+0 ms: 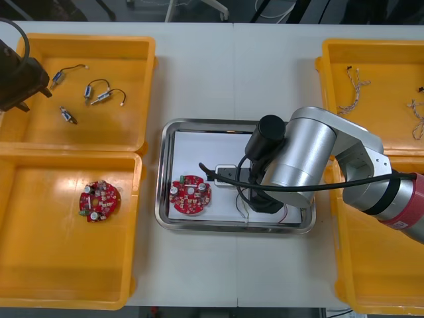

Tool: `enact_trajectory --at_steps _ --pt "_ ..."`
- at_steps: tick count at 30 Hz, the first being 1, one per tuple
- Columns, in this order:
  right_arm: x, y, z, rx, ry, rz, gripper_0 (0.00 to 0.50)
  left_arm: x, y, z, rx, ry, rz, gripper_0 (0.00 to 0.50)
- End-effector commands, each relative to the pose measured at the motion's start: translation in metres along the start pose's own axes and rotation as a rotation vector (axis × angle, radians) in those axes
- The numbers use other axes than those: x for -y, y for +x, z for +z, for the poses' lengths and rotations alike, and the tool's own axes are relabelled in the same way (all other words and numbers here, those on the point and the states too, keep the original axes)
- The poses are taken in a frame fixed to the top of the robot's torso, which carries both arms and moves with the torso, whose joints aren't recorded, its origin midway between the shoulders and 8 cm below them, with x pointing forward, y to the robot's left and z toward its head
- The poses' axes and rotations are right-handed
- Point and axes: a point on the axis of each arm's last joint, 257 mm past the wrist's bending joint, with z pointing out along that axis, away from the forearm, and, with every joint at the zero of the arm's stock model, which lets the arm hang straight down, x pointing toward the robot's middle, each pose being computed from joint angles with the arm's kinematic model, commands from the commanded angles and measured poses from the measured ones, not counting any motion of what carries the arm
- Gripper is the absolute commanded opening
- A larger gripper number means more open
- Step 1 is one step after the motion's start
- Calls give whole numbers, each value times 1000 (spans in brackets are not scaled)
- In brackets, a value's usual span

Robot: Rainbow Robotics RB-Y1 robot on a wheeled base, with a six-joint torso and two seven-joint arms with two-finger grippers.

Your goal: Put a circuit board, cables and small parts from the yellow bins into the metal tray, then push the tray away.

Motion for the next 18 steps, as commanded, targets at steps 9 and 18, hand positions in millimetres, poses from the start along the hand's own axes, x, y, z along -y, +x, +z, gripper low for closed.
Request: enact_trajectory --at_steps 9,18 --pt "17 -15 -22 30 107 -33 500 50 -17 -3 1 46 61 500" --pt "55 -18 -60 53 134 74 500 48 -7 23 -22 35 70 500"
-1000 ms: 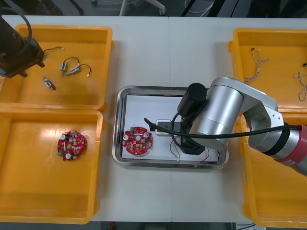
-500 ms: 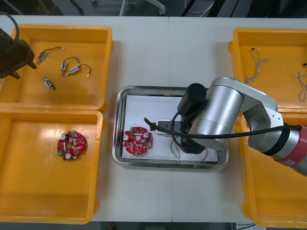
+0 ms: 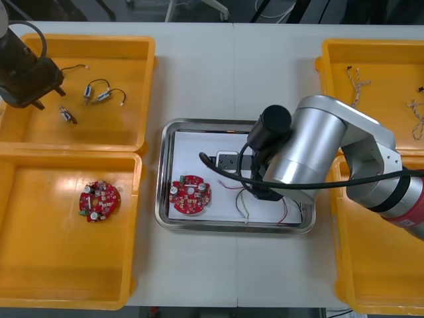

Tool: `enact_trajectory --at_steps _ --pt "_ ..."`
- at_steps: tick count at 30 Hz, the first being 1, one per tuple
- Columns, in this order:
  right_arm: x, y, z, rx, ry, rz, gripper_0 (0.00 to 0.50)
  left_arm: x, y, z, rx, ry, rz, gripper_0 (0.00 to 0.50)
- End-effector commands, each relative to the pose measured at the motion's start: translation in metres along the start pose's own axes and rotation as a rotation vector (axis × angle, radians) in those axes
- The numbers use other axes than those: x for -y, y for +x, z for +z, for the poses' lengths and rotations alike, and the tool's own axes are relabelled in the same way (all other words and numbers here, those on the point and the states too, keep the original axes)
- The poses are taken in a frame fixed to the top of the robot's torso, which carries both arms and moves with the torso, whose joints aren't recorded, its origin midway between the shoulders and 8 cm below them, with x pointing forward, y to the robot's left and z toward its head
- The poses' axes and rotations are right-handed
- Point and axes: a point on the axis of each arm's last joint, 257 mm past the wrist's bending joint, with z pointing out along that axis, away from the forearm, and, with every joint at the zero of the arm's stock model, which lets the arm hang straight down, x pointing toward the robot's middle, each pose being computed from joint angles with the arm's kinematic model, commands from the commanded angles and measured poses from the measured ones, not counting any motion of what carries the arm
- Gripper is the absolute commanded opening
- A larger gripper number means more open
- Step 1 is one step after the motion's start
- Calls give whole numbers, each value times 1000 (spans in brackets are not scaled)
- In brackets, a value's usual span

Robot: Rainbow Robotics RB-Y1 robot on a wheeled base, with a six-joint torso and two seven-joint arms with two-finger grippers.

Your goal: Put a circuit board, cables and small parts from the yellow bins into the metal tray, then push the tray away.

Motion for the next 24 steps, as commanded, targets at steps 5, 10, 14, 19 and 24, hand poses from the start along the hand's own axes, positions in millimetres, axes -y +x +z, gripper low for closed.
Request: enact_trajectory --at_steps 5,10,14,19,24 --pt "45 -9 -50 25 19 121 500 25 1 3 20 23 102 500" --pt "56 3 -76 -24 -8 216 500 19 6 16 4 11 104 500" --pt "69 3 -91 -23 -16 303 500 16 6 26 6 12 100 500" --pt "94 8 -106 5 22 429 500 17 6 34 19 16 114 500" --pt "117 30 -119 8 57 568 500 19 11 40 11 21 124 500"
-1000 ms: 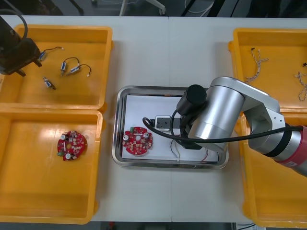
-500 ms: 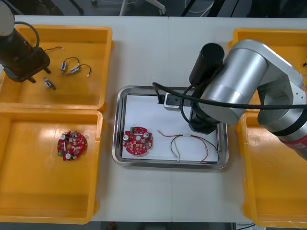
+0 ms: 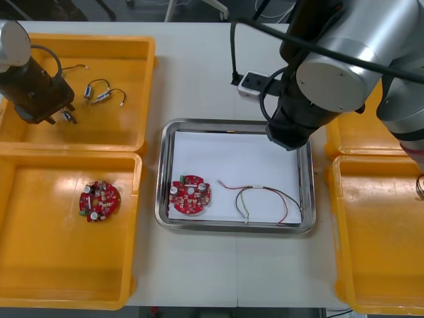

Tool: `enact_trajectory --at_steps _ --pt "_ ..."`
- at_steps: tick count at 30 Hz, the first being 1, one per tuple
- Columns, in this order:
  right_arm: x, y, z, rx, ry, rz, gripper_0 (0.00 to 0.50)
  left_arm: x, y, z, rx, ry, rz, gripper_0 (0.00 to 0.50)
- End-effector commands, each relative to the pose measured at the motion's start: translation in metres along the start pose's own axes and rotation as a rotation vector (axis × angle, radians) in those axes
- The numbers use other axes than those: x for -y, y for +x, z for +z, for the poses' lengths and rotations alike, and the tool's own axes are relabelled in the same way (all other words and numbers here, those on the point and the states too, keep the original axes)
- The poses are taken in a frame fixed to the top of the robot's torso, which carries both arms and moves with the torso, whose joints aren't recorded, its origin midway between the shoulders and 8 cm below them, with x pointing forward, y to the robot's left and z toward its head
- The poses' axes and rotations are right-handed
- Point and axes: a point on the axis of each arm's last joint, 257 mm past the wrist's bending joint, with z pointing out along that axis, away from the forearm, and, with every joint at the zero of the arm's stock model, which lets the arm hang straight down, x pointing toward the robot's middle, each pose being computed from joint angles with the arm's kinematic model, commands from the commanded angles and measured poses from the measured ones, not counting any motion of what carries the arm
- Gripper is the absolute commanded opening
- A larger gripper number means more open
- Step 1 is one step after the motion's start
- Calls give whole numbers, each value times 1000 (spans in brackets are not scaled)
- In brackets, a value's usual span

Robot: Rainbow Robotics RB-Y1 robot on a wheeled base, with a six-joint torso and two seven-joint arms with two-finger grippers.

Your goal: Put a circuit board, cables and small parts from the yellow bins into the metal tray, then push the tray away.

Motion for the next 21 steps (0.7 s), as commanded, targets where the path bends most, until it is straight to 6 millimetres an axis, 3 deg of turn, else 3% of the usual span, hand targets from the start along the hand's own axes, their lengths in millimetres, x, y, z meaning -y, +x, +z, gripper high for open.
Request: enact_trajectory --at_steps 1,10,21 --pt "47 -1 -32 52 60 172 500 26 0 -6 13 38 131 500" --pt "118 40 -59 70 54 432 500 17 5 2 7 27 149 500" --pt "185 91 -82 54 104 652 500 9 6 12 13 27 167 500"
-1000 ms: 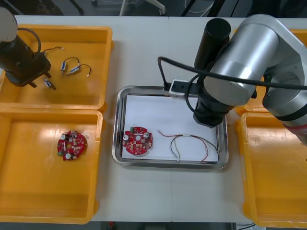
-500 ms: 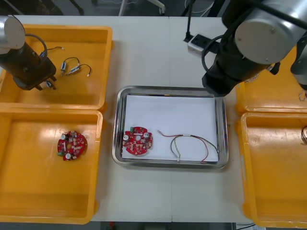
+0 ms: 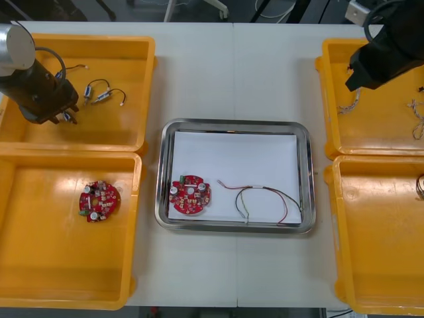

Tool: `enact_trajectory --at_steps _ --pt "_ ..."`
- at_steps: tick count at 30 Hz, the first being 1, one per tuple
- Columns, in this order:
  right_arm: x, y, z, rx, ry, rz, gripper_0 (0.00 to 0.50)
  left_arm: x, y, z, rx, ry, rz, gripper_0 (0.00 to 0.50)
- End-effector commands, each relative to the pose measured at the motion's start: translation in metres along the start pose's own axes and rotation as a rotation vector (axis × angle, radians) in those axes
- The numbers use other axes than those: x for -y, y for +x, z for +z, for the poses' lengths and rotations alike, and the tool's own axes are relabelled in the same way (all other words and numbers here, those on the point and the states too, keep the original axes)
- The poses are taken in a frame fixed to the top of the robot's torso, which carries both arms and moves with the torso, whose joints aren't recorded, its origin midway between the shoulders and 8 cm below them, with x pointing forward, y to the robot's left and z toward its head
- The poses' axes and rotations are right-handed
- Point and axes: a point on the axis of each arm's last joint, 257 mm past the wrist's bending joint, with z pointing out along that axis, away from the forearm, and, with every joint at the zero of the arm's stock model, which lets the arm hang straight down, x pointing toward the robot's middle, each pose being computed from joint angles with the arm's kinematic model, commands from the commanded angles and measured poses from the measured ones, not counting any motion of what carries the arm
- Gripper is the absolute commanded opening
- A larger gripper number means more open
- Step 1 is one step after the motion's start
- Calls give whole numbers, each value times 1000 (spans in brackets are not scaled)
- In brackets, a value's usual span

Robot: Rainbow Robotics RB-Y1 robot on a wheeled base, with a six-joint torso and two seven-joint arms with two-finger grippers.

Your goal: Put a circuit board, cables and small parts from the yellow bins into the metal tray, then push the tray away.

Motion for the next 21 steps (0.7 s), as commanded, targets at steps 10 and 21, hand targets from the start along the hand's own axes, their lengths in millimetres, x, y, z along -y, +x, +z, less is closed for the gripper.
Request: enact_trajectory --at_steps 10,21 --pt "115 24 -38 5 78 352 500 0 5 7 1 1 109 334" --pt "154 78 -20 -88 96 509 500 1 6 8 -3 4 118 0"
